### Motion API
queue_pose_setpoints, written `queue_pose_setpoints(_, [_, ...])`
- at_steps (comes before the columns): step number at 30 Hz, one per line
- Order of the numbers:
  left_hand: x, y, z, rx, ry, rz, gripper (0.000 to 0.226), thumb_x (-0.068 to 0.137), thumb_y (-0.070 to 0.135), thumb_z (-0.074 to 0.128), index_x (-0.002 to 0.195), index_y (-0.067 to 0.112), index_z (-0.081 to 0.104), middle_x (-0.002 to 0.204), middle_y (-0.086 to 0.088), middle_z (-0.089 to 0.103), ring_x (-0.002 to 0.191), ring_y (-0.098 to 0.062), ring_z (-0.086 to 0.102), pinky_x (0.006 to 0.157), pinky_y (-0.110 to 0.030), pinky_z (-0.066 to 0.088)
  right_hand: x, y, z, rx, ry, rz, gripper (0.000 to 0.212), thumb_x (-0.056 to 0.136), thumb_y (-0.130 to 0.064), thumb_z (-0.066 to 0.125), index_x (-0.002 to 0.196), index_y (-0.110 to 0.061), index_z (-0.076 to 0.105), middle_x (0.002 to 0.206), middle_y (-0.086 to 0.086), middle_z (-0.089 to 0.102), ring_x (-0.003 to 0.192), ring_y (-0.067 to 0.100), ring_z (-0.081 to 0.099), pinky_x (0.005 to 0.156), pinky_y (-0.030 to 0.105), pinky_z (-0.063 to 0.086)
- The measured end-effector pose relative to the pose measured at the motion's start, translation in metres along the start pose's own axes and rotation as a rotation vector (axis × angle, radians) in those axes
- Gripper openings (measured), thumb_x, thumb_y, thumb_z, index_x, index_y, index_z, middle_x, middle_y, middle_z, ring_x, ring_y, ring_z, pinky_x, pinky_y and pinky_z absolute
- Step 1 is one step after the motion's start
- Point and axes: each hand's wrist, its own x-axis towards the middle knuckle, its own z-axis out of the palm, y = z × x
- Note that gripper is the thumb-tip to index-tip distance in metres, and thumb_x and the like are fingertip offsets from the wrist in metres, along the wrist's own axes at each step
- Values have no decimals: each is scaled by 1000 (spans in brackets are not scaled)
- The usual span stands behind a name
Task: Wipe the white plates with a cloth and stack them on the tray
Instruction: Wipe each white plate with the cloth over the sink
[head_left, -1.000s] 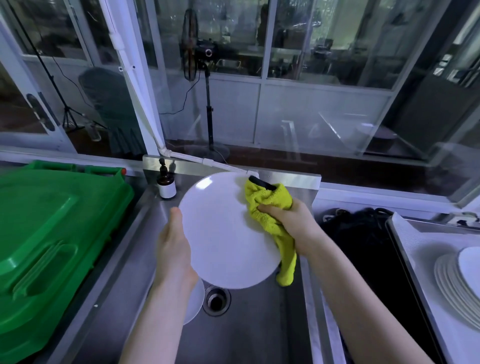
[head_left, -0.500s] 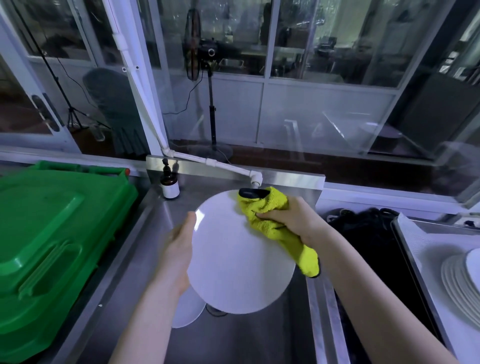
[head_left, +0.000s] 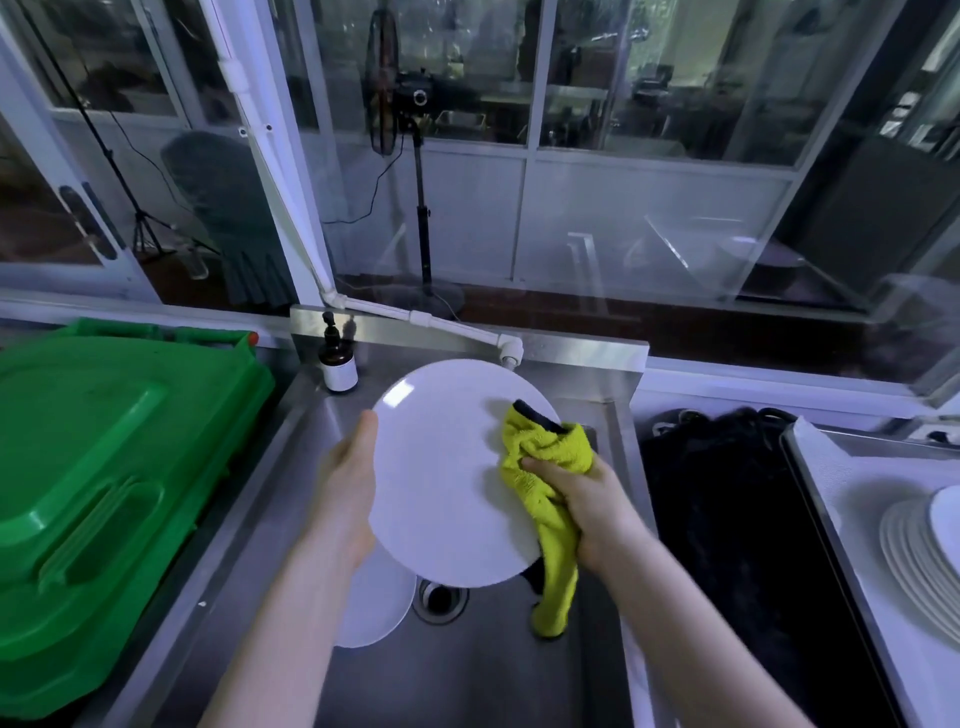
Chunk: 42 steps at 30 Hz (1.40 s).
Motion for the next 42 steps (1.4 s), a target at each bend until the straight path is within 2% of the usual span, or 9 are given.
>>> queue_pose_setpoints(3, [8,17,-6,174,-232,35,39,100,51,53,89,22,76,78,5,78,59,-9,72,42,-19,48,12,-35,-10,-320,-233,-45,35,78,4,76,111,-4,68,95,14,75,81,27,72,73,38,60])
queue_pose_setpoints(6, [16,31,-2,243,-304,103,34,98,52,55,90,28,78,92,1,79,76,-15,75,62,-28,56,20,-50,-7,-371,-313,-41,31,79,5,74,109,-5,69,90,10,75,78,21,72,66,30,58])
queue_pose_setpoints(11, [18,37,10,81,-93,174,20,85,48,61,72,35,67,83,12,70,80,-18,65,72,-32,47,26,-44,-4,-33,-69,-88,29,80,3,72,109,-3,69,95,17,73,79,30,70,72,40,60])
queue_pose_setpoints(14, [4,7,26,-167,-171,219,17,85,35,66,102,31,69,99,6,73,82,-17,71,61,-32,54,25,-26,11,275,147,-85,25,85,-1,70,109,-6,68,95,15,71,80,28,68,82,45,57])
queue_pose_setpoints(18, [-14,-21,57,-379,39,273,24,95,25,67,112,41,61,104,24,75,97,0,71,86,-32,55,12,6,31,384,228,-54,21,84,-5,72,103,-14,71,84,2,76,71,13,72,62,27,58])
queue_pose_setpoints(23, [3,-15,35,-268,48,355,15,96,26,62,104,38,64,98,23,76,92,0,72,77,-26,57,4,-3,25,231,160,-117,29,81,1,74,109,-6,70,97,15,75,86,28,72,80,42,59])
queue_pose_setpoints(30, [21,10,-7,76,-327,451,23,84,33,65,95,52,72,99,19,77,87,0,73,62,-18,56,23,-68,4,-356,-220,-262,31,76,2,79,103,-10,71,91,10,76,78,23,73,66,33,58])
queue_pose_setpoints(38, [7,-5,13,-294,-18,354,14,91,27,66,95,38,74,95,13,78,83,-8,75,58,-24,57,6,-8,24,141,90,-176,32,81,-3,75,111,-10,68,98,14,75,85,28,71,76,42,60])
queue_pose_setpoints(42, [6,-9,18,-201,29,308,15,98,24,63,97,36,70,98,12,78,89,-10,74,66,-29,59,-6,8,30,213,152,-84,36,80,1,74,113,-10,67,103,17,73,91,33,71,84,51,57])
